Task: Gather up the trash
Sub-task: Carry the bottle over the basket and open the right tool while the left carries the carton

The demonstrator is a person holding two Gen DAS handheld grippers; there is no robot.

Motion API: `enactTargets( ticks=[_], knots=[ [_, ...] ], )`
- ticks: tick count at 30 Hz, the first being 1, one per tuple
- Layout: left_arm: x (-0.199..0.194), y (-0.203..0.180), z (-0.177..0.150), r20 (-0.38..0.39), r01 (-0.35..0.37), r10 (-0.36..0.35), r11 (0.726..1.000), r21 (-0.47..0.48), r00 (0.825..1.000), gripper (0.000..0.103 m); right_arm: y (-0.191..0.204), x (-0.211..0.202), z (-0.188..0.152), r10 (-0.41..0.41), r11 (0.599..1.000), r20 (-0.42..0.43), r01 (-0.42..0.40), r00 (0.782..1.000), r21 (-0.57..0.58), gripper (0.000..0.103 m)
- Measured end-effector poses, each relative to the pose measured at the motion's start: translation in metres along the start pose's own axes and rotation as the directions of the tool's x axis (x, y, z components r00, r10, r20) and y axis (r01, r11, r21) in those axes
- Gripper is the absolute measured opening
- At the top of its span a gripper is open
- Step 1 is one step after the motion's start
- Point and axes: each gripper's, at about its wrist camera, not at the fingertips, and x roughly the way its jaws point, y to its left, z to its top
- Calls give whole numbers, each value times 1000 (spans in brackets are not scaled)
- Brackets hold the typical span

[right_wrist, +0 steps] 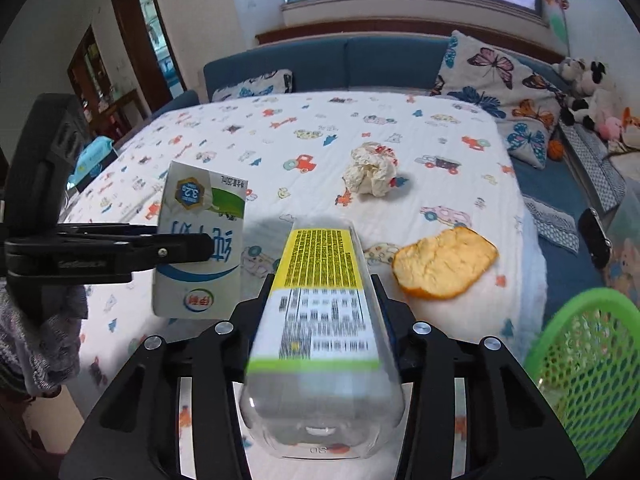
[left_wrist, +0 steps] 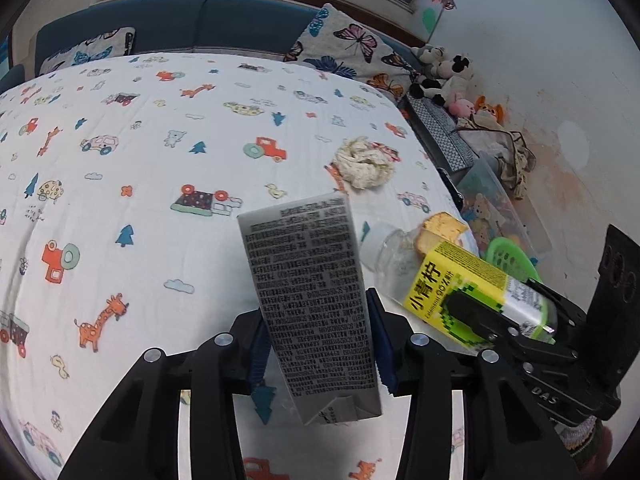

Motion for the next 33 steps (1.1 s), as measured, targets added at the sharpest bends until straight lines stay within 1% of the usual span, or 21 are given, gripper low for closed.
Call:
enactTargets(
  ticks=[4, 9, 12, 15, 20, 25, 28, 33],
  knots=[
    [-6, -6, -5, -1, 18, -18, 1000, 4, 1000, 42, -4, -24, -9, -10, 999, 38, 9, 999, 34, 45],
    [-18, -22, -9, 8, 47, -47, 998, 43, 999, 42, -16, -55, -21, -46, 996, 76, 40, 996, 78, 45],
    [-22, -37, -10, 7, 70, -71, 995, 71, 997, 42, -28, -74, -29, -87, 991, 93, 77, 992, 108, 45],
    [-24, -57, -10, 3, 98, -99, 990, 101, 995, 42, -46, -91, -40, -148, 980, 96, 133, 984, 146, 45],
    [-24, -92, -10, -6, 134, -134, 976, 169, 991, 42, -84, -117, -62, -263, 946, 71, 243, 962, 213, 45],
    [-19, -130, -9, -26, 165, -163, 961, 224, 986, 42, -122, -130, -86, -366, 898, 19, 347, 930, 271, 45],
    [-13, -151, -9, -43, 177, -172, 950, 257, 984, 42, -145, -135, -100, -395, 867, -11, 376, 919, 326, 45],
    [1, -183, -11, -75, 190, -175, 933, 305, 982, 42, -171, -141, -117, -433, 826, -31, 410, 901, 386, 48]
  ],
)
